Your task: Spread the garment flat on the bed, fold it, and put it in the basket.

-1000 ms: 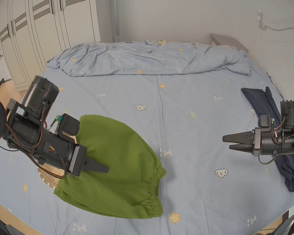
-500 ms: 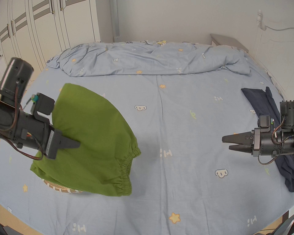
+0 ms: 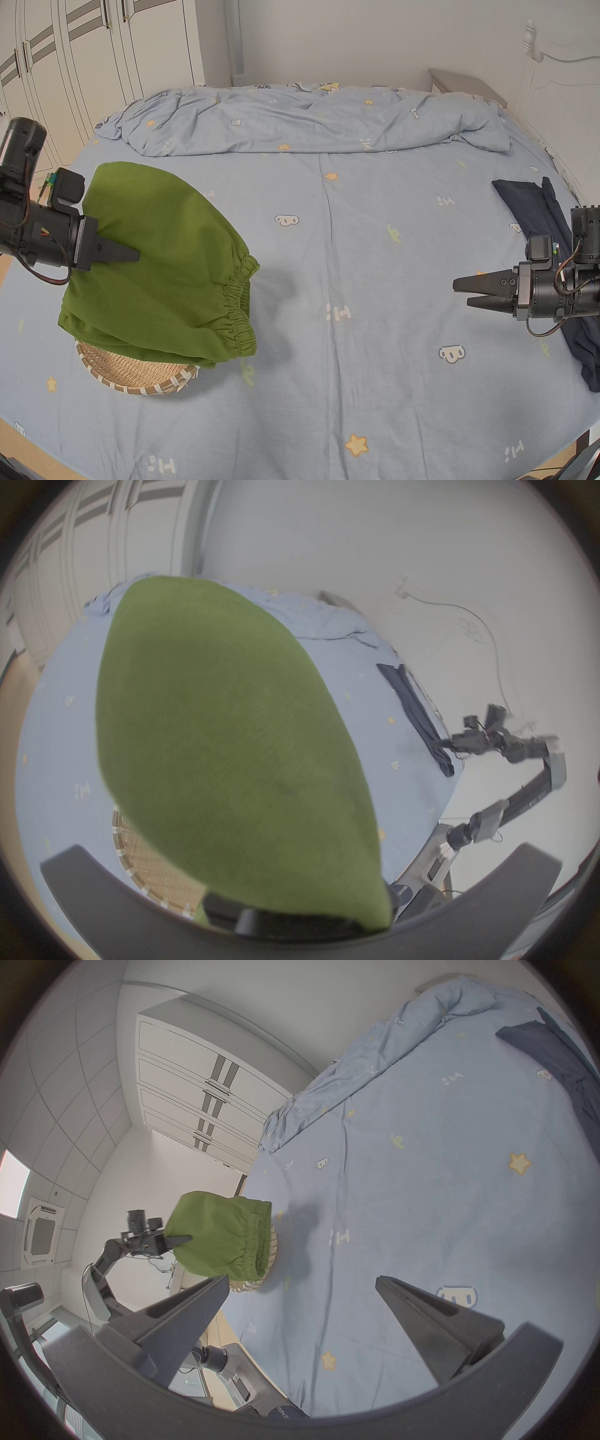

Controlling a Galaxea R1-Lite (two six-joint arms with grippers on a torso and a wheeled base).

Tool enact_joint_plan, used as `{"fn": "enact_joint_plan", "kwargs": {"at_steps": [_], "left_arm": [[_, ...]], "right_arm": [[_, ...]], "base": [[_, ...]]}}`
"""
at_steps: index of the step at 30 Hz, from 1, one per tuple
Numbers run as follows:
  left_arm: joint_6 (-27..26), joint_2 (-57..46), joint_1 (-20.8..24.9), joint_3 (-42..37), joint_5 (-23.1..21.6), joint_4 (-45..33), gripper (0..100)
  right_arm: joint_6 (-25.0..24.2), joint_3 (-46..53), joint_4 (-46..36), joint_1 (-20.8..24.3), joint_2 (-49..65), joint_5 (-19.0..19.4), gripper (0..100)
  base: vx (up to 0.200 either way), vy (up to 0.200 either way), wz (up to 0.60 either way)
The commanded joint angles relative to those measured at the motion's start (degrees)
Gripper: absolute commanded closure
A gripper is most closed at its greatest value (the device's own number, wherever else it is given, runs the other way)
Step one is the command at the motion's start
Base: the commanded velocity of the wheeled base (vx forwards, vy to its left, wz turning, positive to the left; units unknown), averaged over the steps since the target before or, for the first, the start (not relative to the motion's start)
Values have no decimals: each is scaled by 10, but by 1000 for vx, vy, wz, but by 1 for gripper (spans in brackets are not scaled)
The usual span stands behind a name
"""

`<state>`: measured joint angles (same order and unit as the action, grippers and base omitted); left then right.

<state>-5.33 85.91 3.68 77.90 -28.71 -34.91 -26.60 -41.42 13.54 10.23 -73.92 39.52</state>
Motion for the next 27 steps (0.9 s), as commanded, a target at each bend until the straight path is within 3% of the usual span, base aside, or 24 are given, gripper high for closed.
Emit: {"fn": "enact_joint_plan", "kwargs": {"at_steps": [1, 6, 27], "left_arm": [[0, 188, -131, 48, -62, 2, 100], [-3, 267, -177, 73, -67, 2, 100], [-6, 351, -178, 93, -21, 1, 100]], "right_arm": [[1, 1, 0, 1, 1, 0, 0], [1, 1, 0, 2, 3, 0, 0], [0, 1, 0, 2, 4, 0, 0]], "base": [[0, 0, 0], [0, 0, 0], [0, 0, 0]]}}
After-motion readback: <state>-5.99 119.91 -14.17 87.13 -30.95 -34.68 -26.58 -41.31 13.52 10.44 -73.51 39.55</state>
